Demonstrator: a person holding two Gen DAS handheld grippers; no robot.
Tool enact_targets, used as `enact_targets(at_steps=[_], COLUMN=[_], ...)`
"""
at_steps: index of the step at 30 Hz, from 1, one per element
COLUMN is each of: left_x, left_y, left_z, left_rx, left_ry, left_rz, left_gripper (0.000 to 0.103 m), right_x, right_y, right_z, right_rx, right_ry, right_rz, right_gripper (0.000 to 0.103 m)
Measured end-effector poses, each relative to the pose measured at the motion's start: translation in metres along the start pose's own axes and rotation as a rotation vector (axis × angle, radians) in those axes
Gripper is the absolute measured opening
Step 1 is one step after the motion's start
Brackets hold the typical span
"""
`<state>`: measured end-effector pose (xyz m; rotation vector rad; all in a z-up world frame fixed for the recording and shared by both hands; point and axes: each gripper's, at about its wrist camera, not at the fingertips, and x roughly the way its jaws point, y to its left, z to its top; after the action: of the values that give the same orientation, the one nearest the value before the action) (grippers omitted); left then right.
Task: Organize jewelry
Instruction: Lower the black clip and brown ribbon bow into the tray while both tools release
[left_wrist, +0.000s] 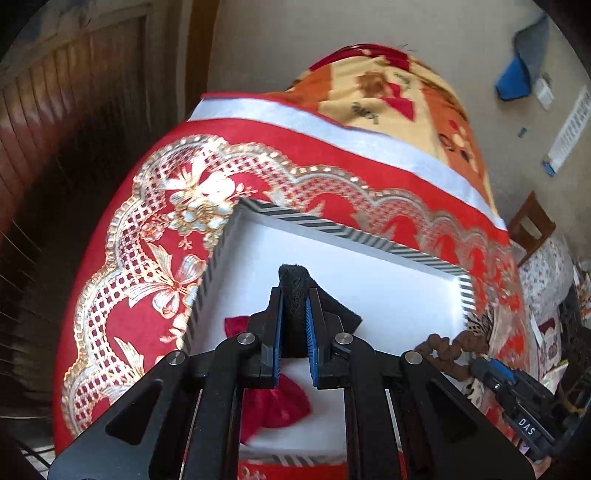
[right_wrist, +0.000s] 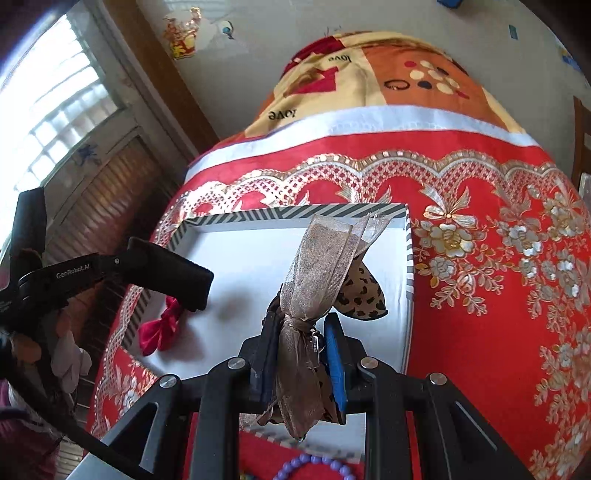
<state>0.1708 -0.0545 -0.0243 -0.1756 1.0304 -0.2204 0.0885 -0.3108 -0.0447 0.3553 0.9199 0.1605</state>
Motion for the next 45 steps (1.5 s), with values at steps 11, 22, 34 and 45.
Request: enact_targets(at_steps=[11,22,34,45], left_x=[0.031,0.028,-0.009,-0.051], left_y=[0.025,0.026,-0.002,-0.023], left_z=[0.0,-0.006,-0.033,-0.071], left_rx=[-0.033,-0.034,0.082,0.154], left_ry=[0.03,0.01,-0.073,-0.137], left_rz=[0.075,0.058,0.111,0.161], left_gripper=[0.011,0.048,0.048,0.048], right_x=[0.051,0.041,0.003,-0.029], right_y=[-0.021,-0.012,0.01,0.019], right_z=[0.009,0.001,-0.015,-0.039], right_rx=[-0.018,-0.082,-0.096,-0.101], right_ry=[0.076,0.043,-0.019,-0.034], right_rz=[-0.119,-0.166,-0.149,-0.162], right_gripper=[0.023,0.044,0.044,0.045])
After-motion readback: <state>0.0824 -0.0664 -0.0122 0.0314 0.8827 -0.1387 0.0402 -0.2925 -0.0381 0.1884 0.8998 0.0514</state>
